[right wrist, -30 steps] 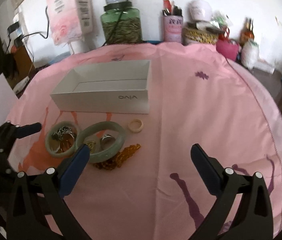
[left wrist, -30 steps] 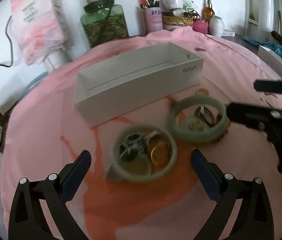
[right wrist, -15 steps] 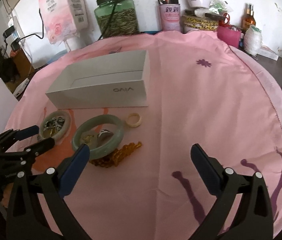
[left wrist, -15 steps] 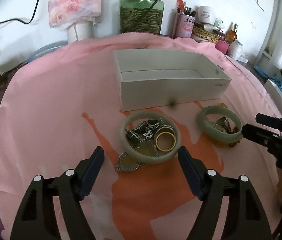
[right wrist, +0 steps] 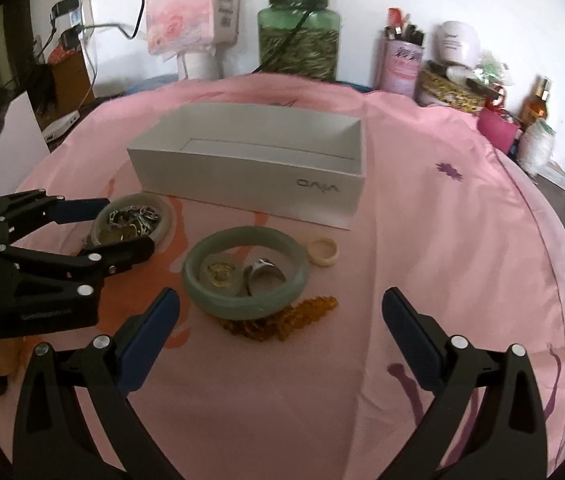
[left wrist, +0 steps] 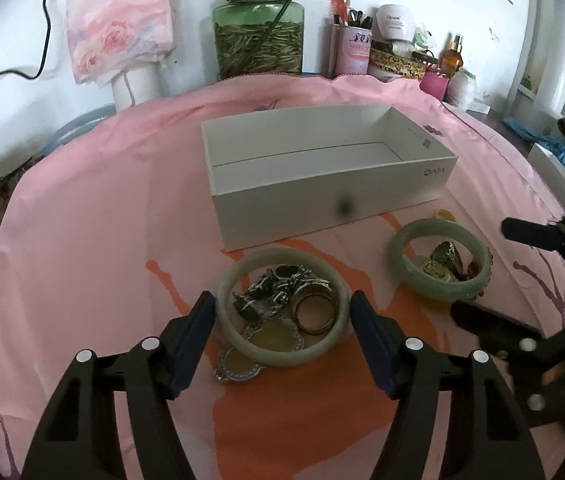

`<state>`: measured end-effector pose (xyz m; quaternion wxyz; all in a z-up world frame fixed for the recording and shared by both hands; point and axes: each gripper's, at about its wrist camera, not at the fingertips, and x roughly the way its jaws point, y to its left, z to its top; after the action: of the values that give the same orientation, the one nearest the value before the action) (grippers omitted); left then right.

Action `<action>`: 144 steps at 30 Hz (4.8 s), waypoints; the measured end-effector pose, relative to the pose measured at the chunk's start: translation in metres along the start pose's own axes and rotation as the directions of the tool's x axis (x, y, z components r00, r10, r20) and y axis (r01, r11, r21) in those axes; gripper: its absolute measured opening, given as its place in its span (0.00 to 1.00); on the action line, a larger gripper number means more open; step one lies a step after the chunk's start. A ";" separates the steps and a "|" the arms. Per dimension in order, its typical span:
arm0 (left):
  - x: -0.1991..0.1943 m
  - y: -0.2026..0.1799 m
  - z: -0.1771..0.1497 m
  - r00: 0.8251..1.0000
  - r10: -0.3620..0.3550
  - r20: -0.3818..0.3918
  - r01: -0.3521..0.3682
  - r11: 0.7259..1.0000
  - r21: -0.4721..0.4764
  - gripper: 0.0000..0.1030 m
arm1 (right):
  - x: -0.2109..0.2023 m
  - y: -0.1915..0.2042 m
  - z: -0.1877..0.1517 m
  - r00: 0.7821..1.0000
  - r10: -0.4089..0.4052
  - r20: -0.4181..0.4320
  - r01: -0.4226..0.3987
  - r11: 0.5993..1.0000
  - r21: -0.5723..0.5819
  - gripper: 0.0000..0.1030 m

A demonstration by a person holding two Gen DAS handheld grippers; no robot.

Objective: Organize jewelry
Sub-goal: 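Move the left tool toward one jade bangle while the right tool approaches the other bangle, then close the left tool on its jade bangle while the right tool grips the other bangle, then lift both bangles into the white box and open both tools to release them, then withdraw both tools from the box back over the table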

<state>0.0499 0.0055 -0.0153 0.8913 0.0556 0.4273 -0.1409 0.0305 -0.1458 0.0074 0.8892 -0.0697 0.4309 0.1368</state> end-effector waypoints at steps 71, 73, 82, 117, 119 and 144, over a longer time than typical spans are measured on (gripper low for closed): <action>-0.033 -0.006 0.005 0.987 0.064 0.146 -0.069 0.997 0.029 0.67 | -0.013 0.000 0.016 0.992 0.081 0.095 -0.078 0.997 -0.027 0.67; -0.036 -0.004 0.008 0.988 0.055 0.146 -0.056 0.998 0.003 0.67 | -0.019 -0.003 0.019 0.989 0.085 0.119 -0.083 0.996 -0.017 0.67; -0.041 -0.002 0.069 0.982 0.049 0.181 -0.039 0.998 -0.058 0.67 | -0.021 -0.031 0.072 0.975 0.082 0.205 -0.098 0.993 0.070 0.67; -0.036 -0.018 0.005 0.979 0.164 0.119 -0.160 0.986 -0.042 0.93 | -0.029 -0.027 0.015 0.984 0.090 0.154 -0.112 0.984 0.140 0.94; -0.038 -0.022 -0.009 0.972 0.191 0.137 -0.191 0.981 -0.017 0.94 | -0.031 -0.024 0.009 0.984 0.066 0.166 -0.088 0.988 0.126 0.94; -0.030 -0.031 -0.014 0.970 0.201 0.134 -0.208 0.977 0.047 0.94 | -0.027 -0.012 0.002 0.984 0.069 0.165 -0.083 0.993 0.079 0.94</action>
<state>0.0122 -0.0150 -0.0002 0.9246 0.1172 0.3566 -0.0644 0.0200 -0.1621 0.0301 0.9176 -0.0039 0.3650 0.1572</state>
